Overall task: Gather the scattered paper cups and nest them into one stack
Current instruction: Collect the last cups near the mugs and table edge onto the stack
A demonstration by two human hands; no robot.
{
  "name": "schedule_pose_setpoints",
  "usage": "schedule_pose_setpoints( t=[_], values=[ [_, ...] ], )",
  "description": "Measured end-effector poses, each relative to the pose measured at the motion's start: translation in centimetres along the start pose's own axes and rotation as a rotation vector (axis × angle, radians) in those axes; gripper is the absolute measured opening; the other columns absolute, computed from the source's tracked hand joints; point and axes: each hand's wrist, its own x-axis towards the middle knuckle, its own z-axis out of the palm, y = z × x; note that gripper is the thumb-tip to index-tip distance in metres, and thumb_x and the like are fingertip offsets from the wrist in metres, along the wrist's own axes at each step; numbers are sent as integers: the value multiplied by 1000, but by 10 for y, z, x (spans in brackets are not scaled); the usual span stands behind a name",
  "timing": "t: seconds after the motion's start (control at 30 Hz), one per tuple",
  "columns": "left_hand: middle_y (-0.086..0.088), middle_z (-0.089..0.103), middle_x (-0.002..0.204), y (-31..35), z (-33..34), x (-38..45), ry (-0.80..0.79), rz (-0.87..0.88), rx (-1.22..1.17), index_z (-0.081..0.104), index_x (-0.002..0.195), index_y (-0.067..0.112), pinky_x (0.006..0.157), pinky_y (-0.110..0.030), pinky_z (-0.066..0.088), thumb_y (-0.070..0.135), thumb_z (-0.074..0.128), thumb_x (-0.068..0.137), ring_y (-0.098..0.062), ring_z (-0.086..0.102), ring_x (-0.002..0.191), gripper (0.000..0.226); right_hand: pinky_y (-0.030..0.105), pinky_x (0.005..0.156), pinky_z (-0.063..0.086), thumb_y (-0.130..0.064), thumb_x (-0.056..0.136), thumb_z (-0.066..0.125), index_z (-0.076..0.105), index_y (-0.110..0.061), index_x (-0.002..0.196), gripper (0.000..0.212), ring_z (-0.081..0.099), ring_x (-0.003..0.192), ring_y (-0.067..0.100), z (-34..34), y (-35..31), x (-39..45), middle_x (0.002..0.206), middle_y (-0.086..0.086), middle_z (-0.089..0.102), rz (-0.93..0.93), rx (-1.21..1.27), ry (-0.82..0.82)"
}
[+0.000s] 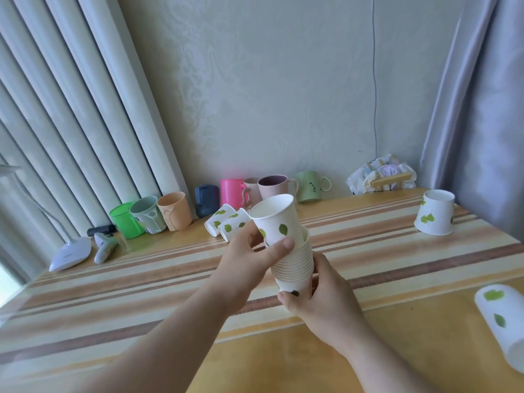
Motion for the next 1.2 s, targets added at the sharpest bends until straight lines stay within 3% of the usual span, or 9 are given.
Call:
schedule_pose_setpoints(
  t=[0.17, 0.3, 0.4, 0.53, 0.63, 0.83, 1.0, 1.07, 1.2],
  values=[
    [4, 70, 145, -28, -24, 5, -104, -49, 153, 63, 146, 35, 112, -41, 49, 94, 74, 59, -20, 60, 141, 106, 28, 75, 58, -49, 72, 86, 54, -51, 115, 53, 68, 93, -3, 1, 2, 1, 100, -20, 73, 11, 17, 16],
    [11, 58, 144, -61, -48, 36, 244, -163, 450, 66, 136, 40, 109, -42, 53, 58, 82, 87, -17, 55, 136, 55, 26, 74, 56, -50, 71, 85, 54, -51, 117, 55, 68, 94, -4, 3, 5, 4, 101, -22, 73, 16, 23, 20],
    [-4, 39, 157, -72, -55, 68, 425, -232, 673, 49, 155, 35, 124, -49, 39, 25, 71, 95, -30, 38, 147, 65, 30, 79, 59, -51, 71, 85, 54, -52, 117, 55, 68, 95, -2, 4, 8, 5, 102, -20, 74, 23, 22, 11],
    [-17, 29, 157, -95, -60, 94, 428, -330, 902, 23, 169, 35, 123, -49, 33, 40, 66, 98, -41, 32, 143, 83, 28, 78, 58, -51, 71, 87, 55, -51, 115, 54, 68, 94, -4, 4, 10, 5, 99, -21, 73, 28, 32, 10],
    [-19, 31, 153, -113, -63, 97, 478, -343, 980, 36, 159, 30, 121, -49, 33, 59, 69, 91, -43, 36, 136, 81, 26, 76, 57, -51, 70, 88, 55, -54, 114, 55, 67, 95, -5, 5, 9, 6, 101, -27, 71, 20, 31, 14],
    [-10, 64, 122, -114, -62, 91, 477, -154, 967, 43, 109, 18, 92, -42, 44, 58, 80, 82, -30, 49, 103, 61, 29, 78, 60, -48, 70, 88, 56, -53, 113, 55, 68, 93, -4, 5, 9, 6, 100, -24, 73, 32, 17, 20],
    [-5, 67, 133, -101, -57, 80, 425, -146, 894, 51, 139, 21, 100, -47, 52, 65, 77, 80, -33, 60, 122, 78, 31, 79, 59, -50, 69, 87, 55, -55, 112, 54, 68, 93, -4, 5, 8, 6, 99, -28, 72, 32, 15, 21],
    [1, 73, 121, -95, -56, 71, 368, -200, 850, 66, 128, 26, 92, -44, 56, 70, 71, 81, -27, 66, 112, 64, 32, 79, 60, -50, 68, 87, 55, -54, 112, 54, 68, 93, -3, 5, 8, 6, 98, -26, 73, 39, 11, 25],
    [-2, 76, 104, -63, -45, 48, 397, -321, 88, 72, 105, 27, 81, -37, 51, 49, 71, 96, -21, 66, 95, 24, 33, 79, 60, -50, 69, 87, 55, -52, 116, 57, 67, 92, -5, 5, 5, 5, 98, -19, 75, 42, -6, 26]
  ],
)
